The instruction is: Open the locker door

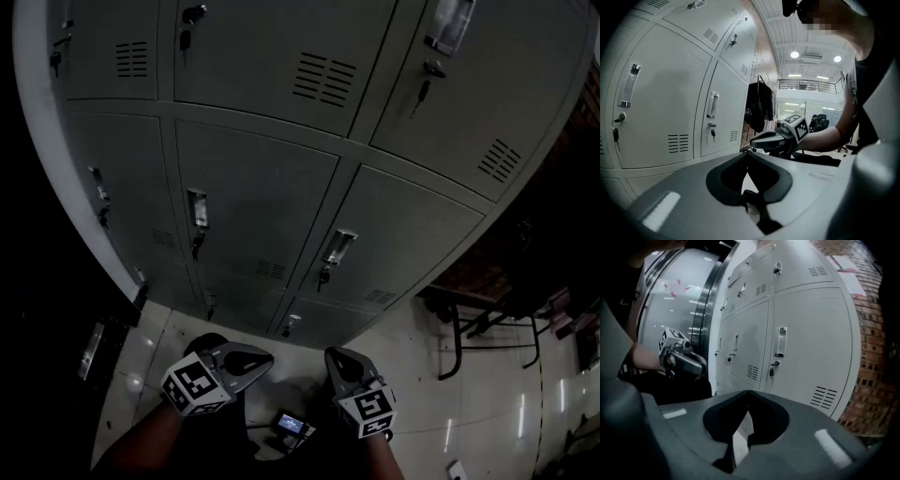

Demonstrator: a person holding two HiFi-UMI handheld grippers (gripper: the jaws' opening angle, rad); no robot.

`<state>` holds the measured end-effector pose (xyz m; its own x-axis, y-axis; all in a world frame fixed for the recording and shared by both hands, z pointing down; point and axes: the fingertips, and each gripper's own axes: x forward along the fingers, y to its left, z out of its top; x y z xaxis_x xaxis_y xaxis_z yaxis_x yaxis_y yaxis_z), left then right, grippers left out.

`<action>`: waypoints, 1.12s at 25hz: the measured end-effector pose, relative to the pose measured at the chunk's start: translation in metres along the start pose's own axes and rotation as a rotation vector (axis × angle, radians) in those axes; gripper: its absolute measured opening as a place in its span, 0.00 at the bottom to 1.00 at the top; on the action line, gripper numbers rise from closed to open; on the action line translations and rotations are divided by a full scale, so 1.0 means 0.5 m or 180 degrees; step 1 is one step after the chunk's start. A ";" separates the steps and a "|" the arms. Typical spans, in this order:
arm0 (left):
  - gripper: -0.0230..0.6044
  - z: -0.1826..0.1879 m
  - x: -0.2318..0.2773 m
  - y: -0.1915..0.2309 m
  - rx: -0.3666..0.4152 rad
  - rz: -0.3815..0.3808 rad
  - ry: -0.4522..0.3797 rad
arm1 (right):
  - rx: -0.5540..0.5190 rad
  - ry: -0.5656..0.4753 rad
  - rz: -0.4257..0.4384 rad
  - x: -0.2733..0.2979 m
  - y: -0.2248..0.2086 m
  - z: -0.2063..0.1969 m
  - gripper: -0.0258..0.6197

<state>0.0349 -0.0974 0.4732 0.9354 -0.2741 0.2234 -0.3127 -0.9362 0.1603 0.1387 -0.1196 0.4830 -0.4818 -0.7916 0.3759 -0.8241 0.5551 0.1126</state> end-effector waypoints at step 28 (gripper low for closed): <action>0.06 -0.001 -0.027 0.020 0.0045 -0.0023 -0.0008 | -0.3042 0.0735 -0.1667 0.214 -0.119 0.114 0.09</action>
<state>0.0190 -0.1031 0.4723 0.9381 -0.2677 0.2198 -0.3034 -0.9413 0.1483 0.1192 -0.2521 0.4638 0.0072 -0.9742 0.2255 -0.2933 0.2135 0.9319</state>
